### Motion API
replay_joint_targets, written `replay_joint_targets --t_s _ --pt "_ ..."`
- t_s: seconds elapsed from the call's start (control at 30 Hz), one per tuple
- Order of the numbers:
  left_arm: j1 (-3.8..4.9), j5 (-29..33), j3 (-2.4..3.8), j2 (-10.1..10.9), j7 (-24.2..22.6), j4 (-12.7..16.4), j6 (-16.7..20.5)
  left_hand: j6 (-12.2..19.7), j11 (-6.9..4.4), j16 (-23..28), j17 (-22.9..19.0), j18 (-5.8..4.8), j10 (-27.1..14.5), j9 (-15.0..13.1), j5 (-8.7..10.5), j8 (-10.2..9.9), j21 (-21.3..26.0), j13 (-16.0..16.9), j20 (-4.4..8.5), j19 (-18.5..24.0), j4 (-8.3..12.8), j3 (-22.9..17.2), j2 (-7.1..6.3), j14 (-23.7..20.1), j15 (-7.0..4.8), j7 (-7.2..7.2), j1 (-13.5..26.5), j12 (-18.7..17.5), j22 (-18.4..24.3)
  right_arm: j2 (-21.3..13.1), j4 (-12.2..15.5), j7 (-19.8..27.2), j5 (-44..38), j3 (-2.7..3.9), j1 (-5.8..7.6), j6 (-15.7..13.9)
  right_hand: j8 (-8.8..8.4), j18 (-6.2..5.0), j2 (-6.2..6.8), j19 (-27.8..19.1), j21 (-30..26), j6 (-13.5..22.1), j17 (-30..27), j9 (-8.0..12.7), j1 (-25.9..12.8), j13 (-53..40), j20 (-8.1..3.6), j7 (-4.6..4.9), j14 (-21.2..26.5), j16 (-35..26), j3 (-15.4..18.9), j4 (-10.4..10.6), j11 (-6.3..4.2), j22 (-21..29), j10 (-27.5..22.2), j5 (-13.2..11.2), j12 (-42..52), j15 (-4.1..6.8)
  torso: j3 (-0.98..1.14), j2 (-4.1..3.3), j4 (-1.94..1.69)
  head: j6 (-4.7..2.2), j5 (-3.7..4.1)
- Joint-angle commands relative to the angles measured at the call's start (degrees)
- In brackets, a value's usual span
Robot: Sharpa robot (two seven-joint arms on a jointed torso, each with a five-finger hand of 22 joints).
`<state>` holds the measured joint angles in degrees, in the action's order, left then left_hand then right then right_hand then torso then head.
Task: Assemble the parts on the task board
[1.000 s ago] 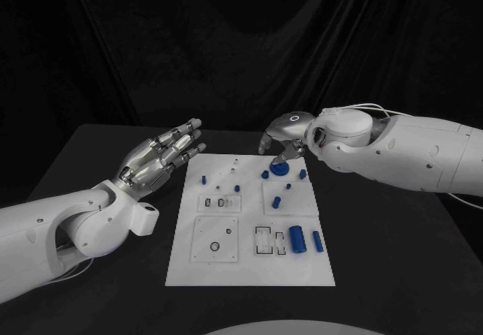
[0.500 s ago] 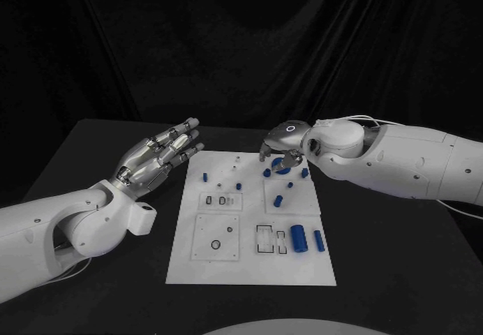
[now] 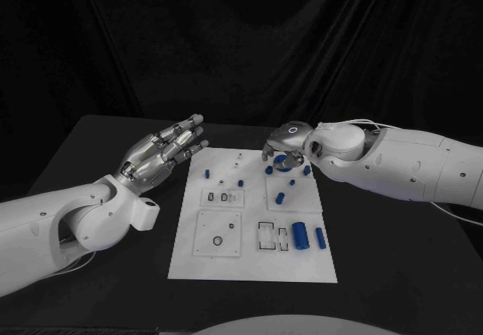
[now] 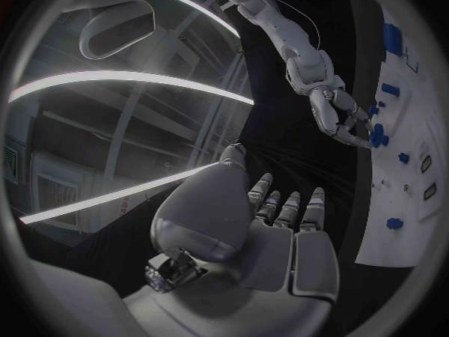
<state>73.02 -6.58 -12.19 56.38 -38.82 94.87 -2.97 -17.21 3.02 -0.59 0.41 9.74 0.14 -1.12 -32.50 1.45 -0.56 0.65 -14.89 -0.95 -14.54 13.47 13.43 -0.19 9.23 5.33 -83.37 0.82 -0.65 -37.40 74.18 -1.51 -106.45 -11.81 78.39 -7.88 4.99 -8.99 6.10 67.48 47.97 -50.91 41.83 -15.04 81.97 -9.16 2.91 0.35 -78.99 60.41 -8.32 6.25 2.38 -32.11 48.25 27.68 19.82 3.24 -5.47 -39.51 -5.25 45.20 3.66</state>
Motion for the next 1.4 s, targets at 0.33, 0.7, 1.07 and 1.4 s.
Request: replay_joint_targets --t_s 0.33,0.7,1.07,1.4 --pt "0.14 -0.1 0.05 -0.2 -9.0 -0.2 -1.8 0.3 0.44 0.2 -0.2 0.24 -0.1 -0.9 -1.28 0.6 -0.6 -0.7 -1.22 -0.2 -0.2 -2.8 0.02 0.3 1.05 0.18 -0.8 -0.8 -0.1 1.3 -2.8 2.2 -0.9 0.03 -1.49 -2.9 -0.86 -1.43 2.82 -0.3 2.7 -0.6 5.1 -1.7 -1.1 -1.0 0.06 0.37 -1.4 4.0 -4.5 0.4 0.13 -2.5 1.3 2.1 0.5 -0.04 -0.22 0.14 -0.1 0.53 -0.37" --pt "0.13 -0.2 0.05 -0.4 -8.4 -0.7 -2.3 0.3 0.55 0.0 -0.1 0.2 -0.1 -0.9 -1.35 0.7 -0.6 -0.7 -1.47 -0.3 -0.2 -2.9 -0.01 0.5 1.49 0.28 -0.9 -0.8 -0.2 1.5 -3.8 3.1 -0.9 0.03 -2.53 -4.2 -1.2 -1.32 3.7 -0.5 3.6 0.4 5.7 -2.3 -2.7 -1.3 0.18 0.41 -1.4 4.3 -5.0 0.9 0.12 -4.3 2.0 -3.3 0.4 -0.09 -0.18 0.18 -0.06 0.99 -0.44" --pt "0.12 -0.2 0.05 -0.8 -7.8 -1.1 -3.1 -0.5 0.88 -0.2 -0.1 0.08 -0.1 -1.0 -1.47 0.8 -0.7 -0.7 -1.62 -0.4 -0.1 -3.2 0.08 0.6 1.84 0.65 -1.1 -0.8 -0.2 2.1 -4.8 3.7 0.6 0.04 -3.29 -4.5 -0.55 -1.04 3.27 -0.2 5.0 -0.9 6.5 -3.2 -1.9 -1.7 0.22 1.15 -1.5 4.7 -7.0 0.2 0.3 -6.8 2.9 -0.5 0.6 -0.15 -0.18 0.18 0.05 1.58 -0.45" --pt "0.1 -0.2 0.04 -0.9 -7.1 -1.6 -3.7 -0.6 0.9 -0.3 0.0 0.02 -0.1 -1.0 -1.58 0.8 -0.7 -0.7 -1.66 -0.4 0.0 -3.3 0.12 0.6 1.94 0.68 -1.2 -0.8 -0.3 3.1 -6.7 5.7 1.0 0.04 -4.19 -6.4 0.62 -0.16 2.54 2.0 9.4 -4.1 10.0 -4.5 -0.8 -1.7 -0.08 2.51 -2.8 7.0 -10.1 -0.7 -0.43 -13.0 5.5 0.5 0.5 0.37 -0.21 0.22 0.04 1.99 -0.45"
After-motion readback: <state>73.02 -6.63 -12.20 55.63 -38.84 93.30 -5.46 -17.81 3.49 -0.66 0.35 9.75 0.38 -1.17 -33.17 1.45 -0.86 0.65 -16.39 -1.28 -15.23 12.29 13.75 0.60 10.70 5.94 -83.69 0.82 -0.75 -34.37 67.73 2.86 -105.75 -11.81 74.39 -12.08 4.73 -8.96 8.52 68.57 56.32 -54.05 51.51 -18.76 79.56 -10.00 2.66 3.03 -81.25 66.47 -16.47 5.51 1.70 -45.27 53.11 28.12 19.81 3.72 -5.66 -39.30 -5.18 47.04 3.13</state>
